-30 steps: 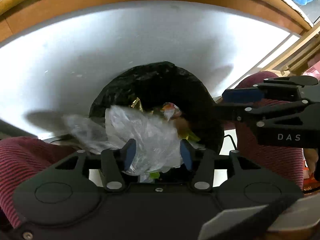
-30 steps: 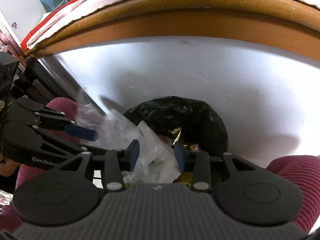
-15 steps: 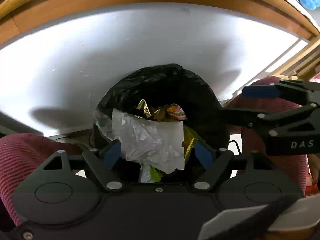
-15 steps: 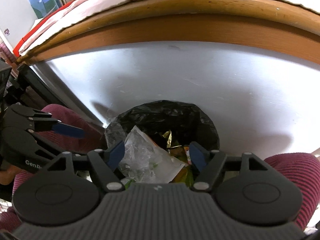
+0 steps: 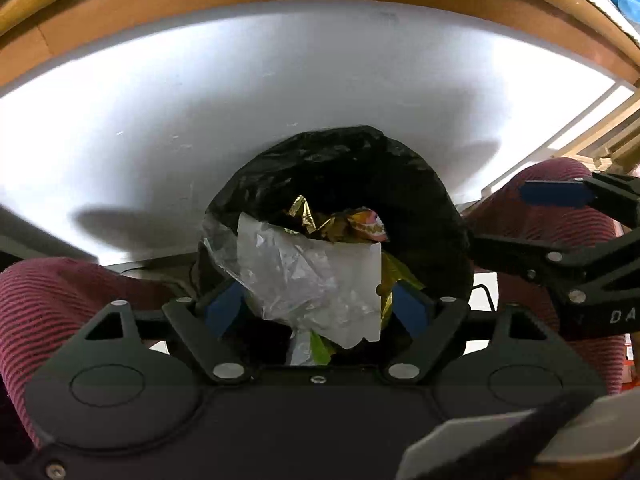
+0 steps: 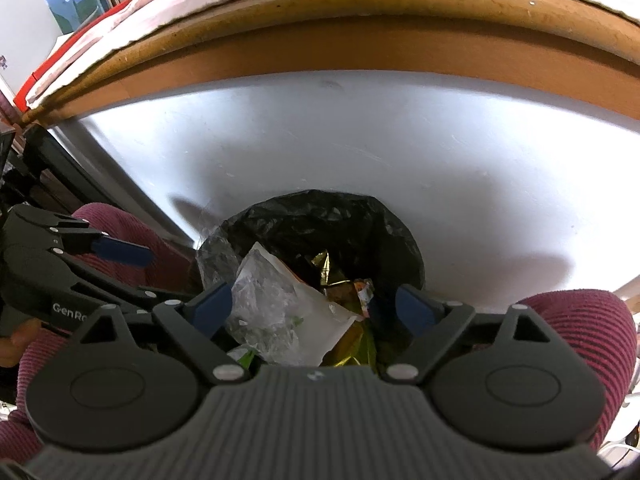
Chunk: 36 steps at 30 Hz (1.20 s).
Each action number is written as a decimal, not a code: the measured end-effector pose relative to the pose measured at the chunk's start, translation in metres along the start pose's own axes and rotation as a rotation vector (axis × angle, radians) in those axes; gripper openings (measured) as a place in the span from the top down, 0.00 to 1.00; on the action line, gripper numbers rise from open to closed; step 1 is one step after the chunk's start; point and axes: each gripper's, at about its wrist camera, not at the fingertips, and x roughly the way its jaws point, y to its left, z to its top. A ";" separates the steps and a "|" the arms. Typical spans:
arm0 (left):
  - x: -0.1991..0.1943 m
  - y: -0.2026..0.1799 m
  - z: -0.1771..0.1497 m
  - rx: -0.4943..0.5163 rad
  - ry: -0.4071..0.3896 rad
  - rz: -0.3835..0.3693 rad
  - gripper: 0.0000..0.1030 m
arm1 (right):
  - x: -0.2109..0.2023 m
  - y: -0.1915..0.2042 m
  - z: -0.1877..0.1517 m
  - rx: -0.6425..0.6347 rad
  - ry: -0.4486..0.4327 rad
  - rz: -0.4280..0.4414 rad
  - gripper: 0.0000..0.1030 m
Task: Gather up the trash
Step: 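Open both tools and hold them over the black bag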
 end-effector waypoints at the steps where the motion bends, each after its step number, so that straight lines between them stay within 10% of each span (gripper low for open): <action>1: 0.000 0.000 0.000 0.001 -0.001 0.004 0.20 | 0.000 0.000 0.000 -0.001 0.001 -0.001 0.09; 36: 0.000 -0.011 -0.005 0.032 -0.010 0.018 0.04 | 0.000 -0.001 -0.007 0.012 0.009 -0.002 0.08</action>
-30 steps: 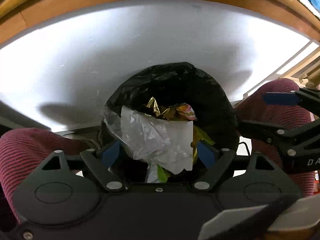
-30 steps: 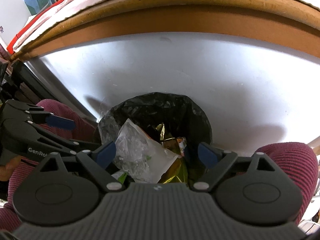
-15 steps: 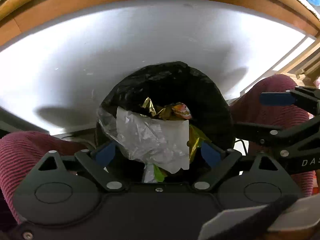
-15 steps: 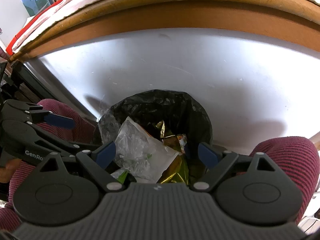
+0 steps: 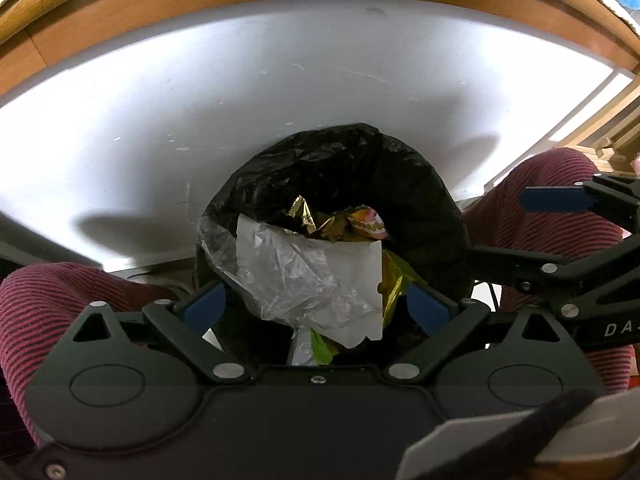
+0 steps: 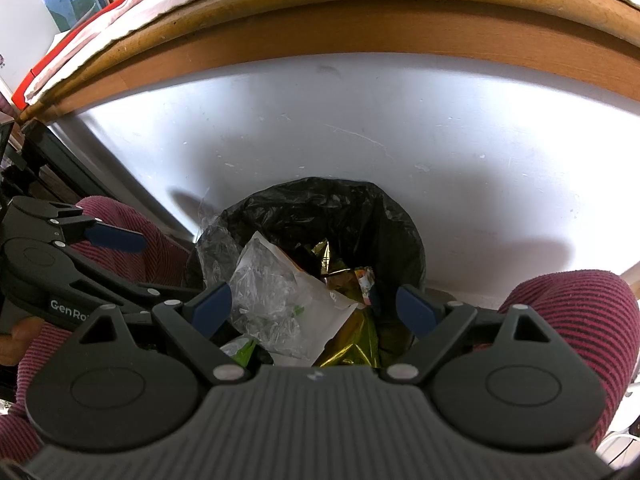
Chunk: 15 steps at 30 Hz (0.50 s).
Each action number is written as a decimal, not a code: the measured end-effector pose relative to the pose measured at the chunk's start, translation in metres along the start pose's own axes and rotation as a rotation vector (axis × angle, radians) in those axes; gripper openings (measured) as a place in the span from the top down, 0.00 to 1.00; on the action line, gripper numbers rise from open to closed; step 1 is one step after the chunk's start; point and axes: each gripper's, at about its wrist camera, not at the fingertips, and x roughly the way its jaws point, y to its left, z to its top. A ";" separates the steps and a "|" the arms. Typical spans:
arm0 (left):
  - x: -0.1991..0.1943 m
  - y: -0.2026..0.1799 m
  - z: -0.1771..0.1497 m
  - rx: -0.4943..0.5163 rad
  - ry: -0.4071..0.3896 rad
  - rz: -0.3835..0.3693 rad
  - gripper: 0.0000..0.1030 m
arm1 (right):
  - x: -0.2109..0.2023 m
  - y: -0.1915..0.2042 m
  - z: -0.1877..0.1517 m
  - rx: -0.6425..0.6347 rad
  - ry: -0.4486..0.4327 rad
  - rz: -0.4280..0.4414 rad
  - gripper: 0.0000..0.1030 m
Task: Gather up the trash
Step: 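Open both tools and hold them over the black bag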
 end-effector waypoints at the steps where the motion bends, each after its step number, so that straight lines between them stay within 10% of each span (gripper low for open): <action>1: 0.000 0.000 0.000 0.001 -0.002 0.003 0.04 | 0.000 0.000 0.000 0.000 0.000 0.000 0.08; 15: 0.001 0.005 0.000 -0.029 -0.011 -0.002 0.00 | 0.000 0.000 -0.001 -0.004 0.002 -0.001 0.08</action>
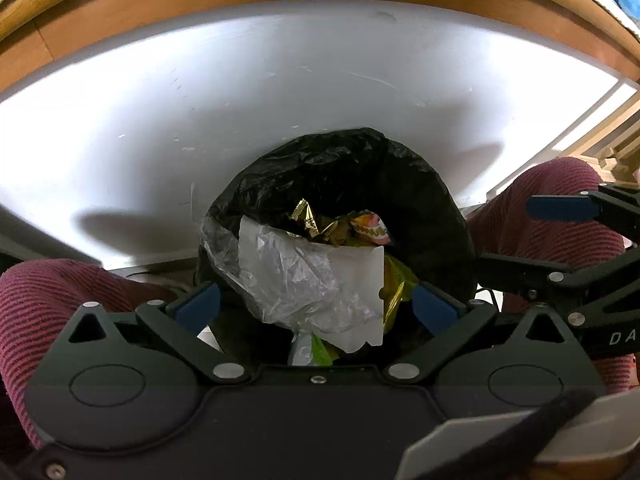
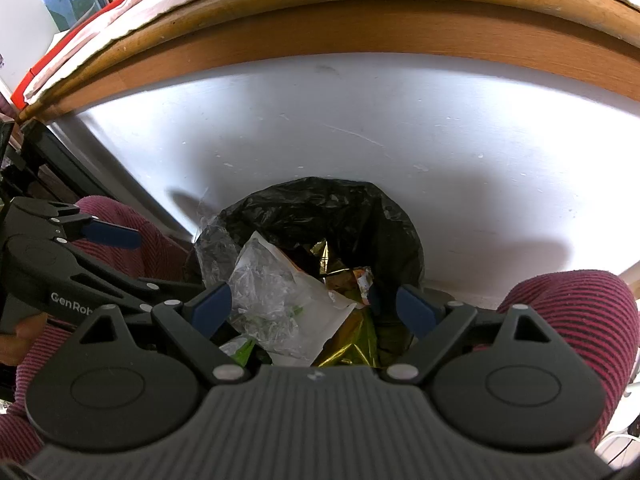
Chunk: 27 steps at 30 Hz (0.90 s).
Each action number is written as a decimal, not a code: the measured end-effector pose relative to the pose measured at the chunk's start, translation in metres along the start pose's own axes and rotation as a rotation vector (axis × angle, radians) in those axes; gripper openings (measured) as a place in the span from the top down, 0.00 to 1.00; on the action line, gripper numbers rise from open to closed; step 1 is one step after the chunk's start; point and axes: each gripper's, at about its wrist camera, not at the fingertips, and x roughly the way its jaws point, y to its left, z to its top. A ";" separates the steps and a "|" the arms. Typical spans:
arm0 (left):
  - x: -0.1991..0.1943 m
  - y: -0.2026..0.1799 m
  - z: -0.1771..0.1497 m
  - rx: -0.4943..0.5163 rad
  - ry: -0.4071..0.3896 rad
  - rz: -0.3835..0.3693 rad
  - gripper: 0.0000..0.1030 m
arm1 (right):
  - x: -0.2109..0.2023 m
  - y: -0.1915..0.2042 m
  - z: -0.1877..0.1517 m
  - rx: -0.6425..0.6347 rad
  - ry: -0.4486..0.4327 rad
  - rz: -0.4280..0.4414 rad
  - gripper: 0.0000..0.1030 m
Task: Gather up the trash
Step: 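Open both tools and hold them over the black bag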
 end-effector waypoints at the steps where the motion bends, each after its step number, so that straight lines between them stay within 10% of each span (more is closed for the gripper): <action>1: 0.000 0.000 0.000 -0.003 0.000 0.000 0.00 | 0.000 0.000 0.000 -0.001 0.000 -0.001 0.08; 27: 0.003 -0.001 -0.002 -0.006 0.001 -0.001 0.01 | 0.000 0.002 0.000 -0.007 -0.001 -0.005 0.08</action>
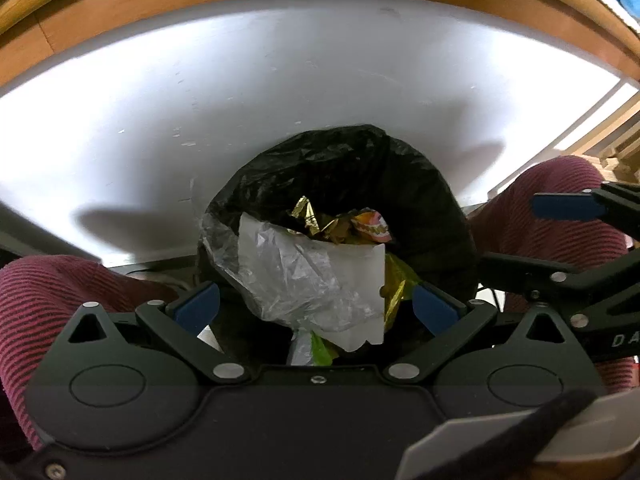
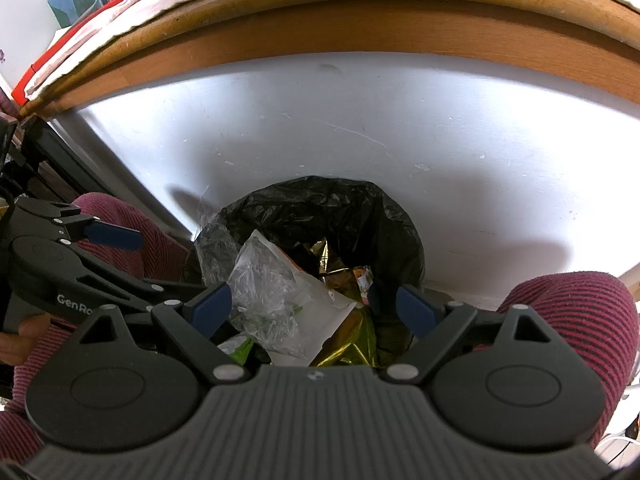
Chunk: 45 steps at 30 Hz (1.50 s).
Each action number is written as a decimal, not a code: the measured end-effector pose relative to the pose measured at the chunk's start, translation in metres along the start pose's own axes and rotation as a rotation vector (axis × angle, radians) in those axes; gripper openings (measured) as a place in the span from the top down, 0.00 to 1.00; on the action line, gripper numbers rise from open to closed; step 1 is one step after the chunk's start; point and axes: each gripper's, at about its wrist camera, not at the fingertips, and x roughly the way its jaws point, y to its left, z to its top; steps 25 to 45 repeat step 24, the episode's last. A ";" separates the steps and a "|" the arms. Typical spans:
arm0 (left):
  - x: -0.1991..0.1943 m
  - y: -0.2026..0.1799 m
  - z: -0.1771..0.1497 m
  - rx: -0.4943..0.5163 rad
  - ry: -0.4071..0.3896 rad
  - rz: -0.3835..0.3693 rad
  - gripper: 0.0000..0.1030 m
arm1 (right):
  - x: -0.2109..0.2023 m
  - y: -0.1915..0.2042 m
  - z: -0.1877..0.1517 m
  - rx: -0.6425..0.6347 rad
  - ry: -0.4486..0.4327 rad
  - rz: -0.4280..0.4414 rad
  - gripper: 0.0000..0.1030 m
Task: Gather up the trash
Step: 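Open both tools and hold them over the black bag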
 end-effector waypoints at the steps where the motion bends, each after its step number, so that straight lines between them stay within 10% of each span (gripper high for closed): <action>1: -0.001 0.001 0.000 -0.005 -0.001 -0.003 0.01 | 0.000 0.000 0.000 0.001 0.000 0.000 0.08; 45: -0.003 0.003 0.002 -0.008 -0.018 0.018 0.03 | -0.001 -0.002 0.000 0.004 -0.004 -0.001 0.08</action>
